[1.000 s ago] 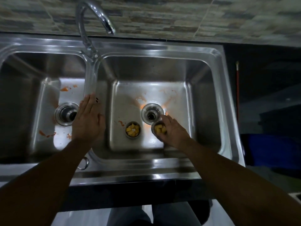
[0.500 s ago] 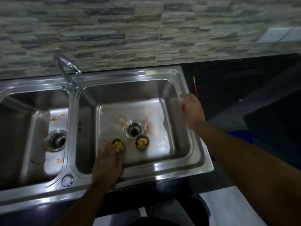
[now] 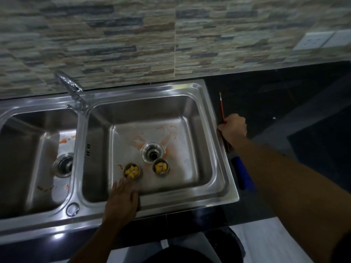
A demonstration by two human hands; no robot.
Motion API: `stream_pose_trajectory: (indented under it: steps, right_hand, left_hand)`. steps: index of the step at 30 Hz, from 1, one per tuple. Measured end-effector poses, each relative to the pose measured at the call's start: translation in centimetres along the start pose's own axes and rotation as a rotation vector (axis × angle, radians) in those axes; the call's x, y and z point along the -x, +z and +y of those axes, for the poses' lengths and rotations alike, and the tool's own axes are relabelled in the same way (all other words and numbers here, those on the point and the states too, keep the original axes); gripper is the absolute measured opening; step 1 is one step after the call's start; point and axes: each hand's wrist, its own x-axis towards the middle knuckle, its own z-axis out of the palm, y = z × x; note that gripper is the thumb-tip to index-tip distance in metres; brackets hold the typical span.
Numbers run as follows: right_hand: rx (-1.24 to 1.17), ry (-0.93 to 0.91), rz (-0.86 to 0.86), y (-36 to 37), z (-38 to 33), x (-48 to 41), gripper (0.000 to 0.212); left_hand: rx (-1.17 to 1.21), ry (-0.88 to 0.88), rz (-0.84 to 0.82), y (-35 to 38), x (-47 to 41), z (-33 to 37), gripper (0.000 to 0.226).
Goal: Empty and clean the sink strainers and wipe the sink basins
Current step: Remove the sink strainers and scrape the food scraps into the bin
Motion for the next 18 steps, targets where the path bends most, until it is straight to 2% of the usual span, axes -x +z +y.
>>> stream_pose_trajectory:
  steps: [3,5,8,10,13,18]
  right_hand:
    - [-0.028,0.091,-0.011,-0.2,0.3,0.1,0.033]
    - [-0.067,0.103,-0.002,-0.1,0.0,0.5,0.028]
    - [-0.149,-0.016,0.034,0.3,-1.9,1.9,0.020]
    - [-0.270,-0.149,0.049,0.8,-3.9,3.5,0.029]
    - [-0.356,-0.327,-0.122,2.3,-7.1,6.5,0.038]
    - [-0.749,-0.188,-0.508,6.5,-10.1,13.1,0.047]
  left_hand:
    - [0.019,-0.008,0.007,-0.1,0.2,0.1,0.060]
    - [0.030,-0.013,0.019,-0.2,0.3,0.1,0.054]
    - [0.054,0.012,0.032,-0.5,0.3,0.2,0.041]
    - [0.080,0.016,0.033,-0.7,0.3,0.2,0.038]
    - [0.134,-0.012,0.016,-1.3,0.0,0.2,0.036]
    - [0.263,-0.110,-0.092,-2.6,-1.6,-0.6,0.039]
